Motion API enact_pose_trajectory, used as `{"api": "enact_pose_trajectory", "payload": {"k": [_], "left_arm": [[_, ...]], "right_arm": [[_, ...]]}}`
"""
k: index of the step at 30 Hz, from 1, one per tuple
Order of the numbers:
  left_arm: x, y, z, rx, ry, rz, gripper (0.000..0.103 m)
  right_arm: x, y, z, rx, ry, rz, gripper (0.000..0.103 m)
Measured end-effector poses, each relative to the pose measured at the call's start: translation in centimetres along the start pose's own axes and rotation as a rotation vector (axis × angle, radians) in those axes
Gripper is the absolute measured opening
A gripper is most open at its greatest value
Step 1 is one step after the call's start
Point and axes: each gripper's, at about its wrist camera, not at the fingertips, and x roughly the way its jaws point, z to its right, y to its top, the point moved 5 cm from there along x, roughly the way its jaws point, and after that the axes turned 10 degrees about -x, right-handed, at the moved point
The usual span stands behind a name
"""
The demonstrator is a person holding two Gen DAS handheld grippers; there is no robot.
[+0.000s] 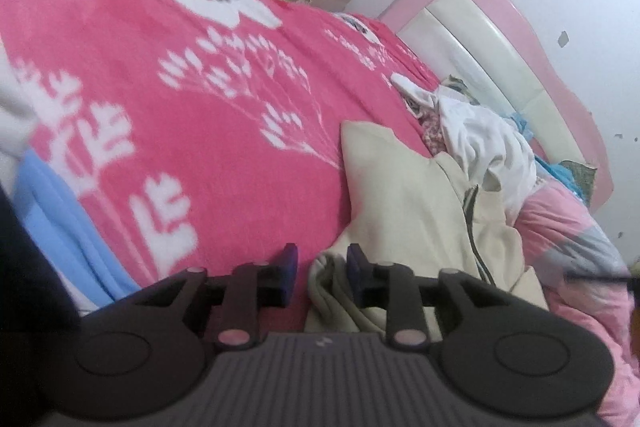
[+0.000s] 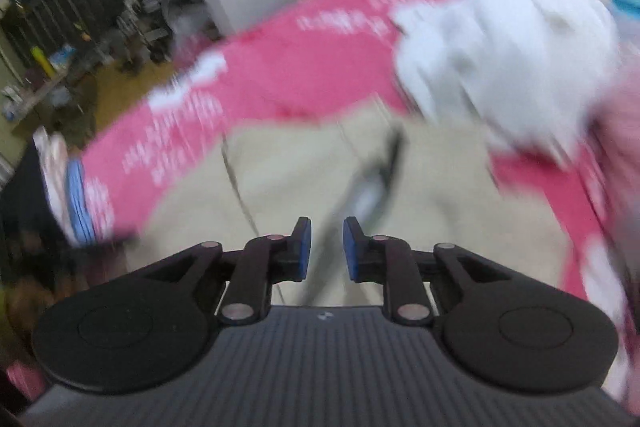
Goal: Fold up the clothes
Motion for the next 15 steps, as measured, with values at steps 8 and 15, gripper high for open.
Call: {"api": "enact_pose_trajectory", "payload": {"k": [8,15], "left_arm": [[-1.7,-0.6,2.8,0.180,0.062,0.077,0.031],[-3.4,-1.1,4.4,0.200,0.106,0.030,0.045]], "right_arm": [[0.1,-11.5,-3.1,-0.074,0.047,-0.083,0.015],[-3.3,-13.9,-2.1,0.034,-0.085,0.055,0.023]]}}
